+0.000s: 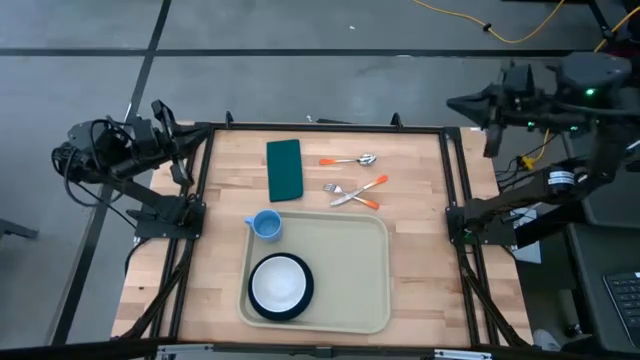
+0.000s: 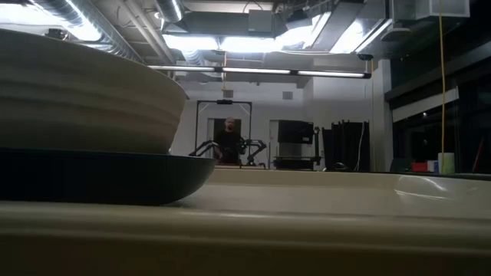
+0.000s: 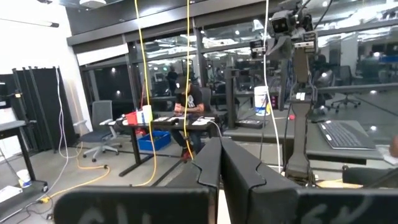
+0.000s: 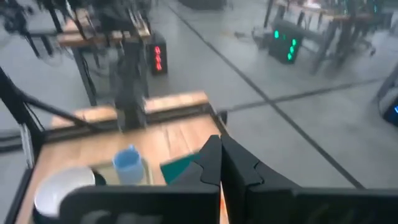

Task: Set up tray
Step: Put the green napkin on the gray tray to the right of the green plate

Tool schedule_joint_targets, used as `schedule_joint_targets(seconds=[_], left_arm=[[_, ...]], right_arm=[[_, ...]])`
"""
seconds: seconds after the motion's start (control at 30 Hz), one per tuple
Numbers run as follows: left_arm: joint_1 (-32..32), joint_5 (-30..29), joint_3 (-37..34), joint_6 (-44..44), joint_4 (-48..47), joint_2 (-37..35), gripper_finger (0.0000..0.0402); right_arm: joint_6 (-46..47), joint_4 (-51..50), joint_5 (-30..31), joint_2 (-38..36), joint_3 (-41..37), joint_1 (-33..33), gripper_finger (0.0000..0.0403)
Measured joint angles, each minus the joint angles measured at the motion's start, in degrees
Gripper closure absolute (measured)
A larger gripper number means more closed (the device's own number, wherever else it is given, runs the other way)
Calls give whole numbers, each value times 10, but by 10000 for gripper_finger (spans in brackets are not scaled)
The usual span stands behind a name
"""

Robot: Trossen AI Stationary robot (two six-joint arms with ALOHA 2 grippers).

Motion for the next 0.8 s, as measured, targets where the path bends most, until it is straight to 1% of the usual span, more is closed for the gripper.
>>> schedule_joint_targets(seconds=[0.07, 0.17, 0.23, 0.33, 0.4, 0.47, 0.6, 0.67, 0.8], left_arm=[[0, 0, 0, 0, -1, 6, 399], [0, 0, 0, 0, -1, 14, 399], [0, 0, 0, -4, -1, 17, 397], [0, 0, 0, -15, -1, 19, 396], [0, 4, 0, -19, -1, 19, 398], [0, 15, 0, -24, -1, 18, 399], [0, 25, 0, -26, -5, 23, 398], [0, 25, 0, -35, -15, 28, 396], [3, 23, -1, -72, -50, 44, 393]], right_arm=[[1, -16, 1, -10, -28, 0, 401], [4, 17, -9, -33, -119, -1, 401], [2, 87, -34, -55, -204, 0, 401], [5, 224, -65, -96, -334, 0, 401], [11, 324, -79, -120, -403, 0, 401], [21, 391, -92, -130, -459, 0, 401], [35, 503, -140, -121, -532, 0, 400], [37, 548, -148, -114, -554, 0, 400], [35, 574, -148, -98, -583, 0, 400]])
